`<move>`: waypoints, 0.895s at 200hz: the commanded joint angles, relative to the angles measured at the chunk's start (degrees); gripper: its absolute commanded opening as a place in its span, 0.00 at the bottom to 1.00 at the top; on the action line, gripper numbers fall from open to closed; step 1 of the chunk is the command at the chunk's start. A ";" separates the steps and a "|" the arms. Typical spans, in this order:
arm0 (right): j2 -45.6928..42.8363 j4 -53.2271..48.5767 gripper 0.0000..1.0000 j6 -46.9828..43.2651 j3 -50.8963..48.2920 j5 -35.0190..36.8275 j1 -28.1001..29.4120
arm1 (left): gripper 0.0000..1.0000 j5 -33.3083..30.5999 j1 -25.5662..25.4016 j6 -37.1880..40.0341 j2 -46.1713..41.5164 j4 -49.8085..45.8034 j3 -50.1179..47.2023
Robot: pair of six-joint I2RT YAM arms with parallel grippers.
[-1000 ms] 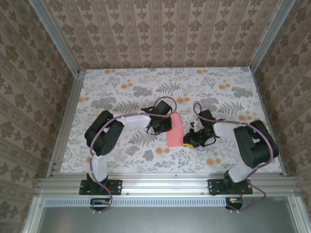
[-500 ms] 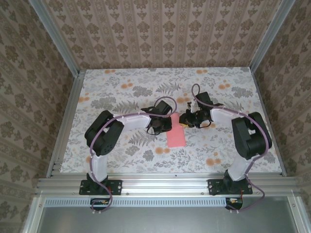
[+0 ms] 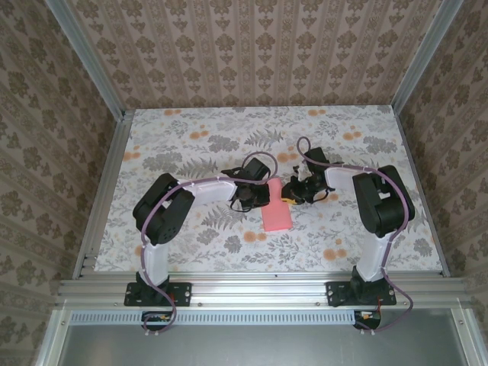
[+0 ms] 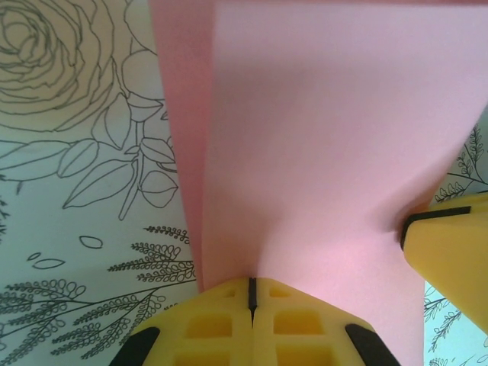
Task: Fold a paper plane with a square sheet of paper (pick it up from the middle)
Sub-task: Fold the square sheet of paper in half at the center of the table.
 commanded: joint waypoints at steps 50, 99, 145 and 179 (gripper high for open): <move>1.87 -2.64 0.19 -1.09 7.57 -2.26 -0.33 | 0.00 -0.61 -0.44 1.65 3.09 -5.29 0.96; 6.20 -3.72 0.19 -2.09 7.09 3.38 -0.46 | 0.00 -0.63 -0.36 1.69 2.99 -5.31 0.69; 4.72 -5.35 0.19 -2.10 8.49 3.06 -0.66 | 0.00 -0.62 -0.40 1.97 3.19 -5.59 0.61; 2.23 -5.53 0.19 -1.56 11.70 -0.63 -0.61 | 0.00 -0.77 -0.40 2.02 3.18 -5.65 0.69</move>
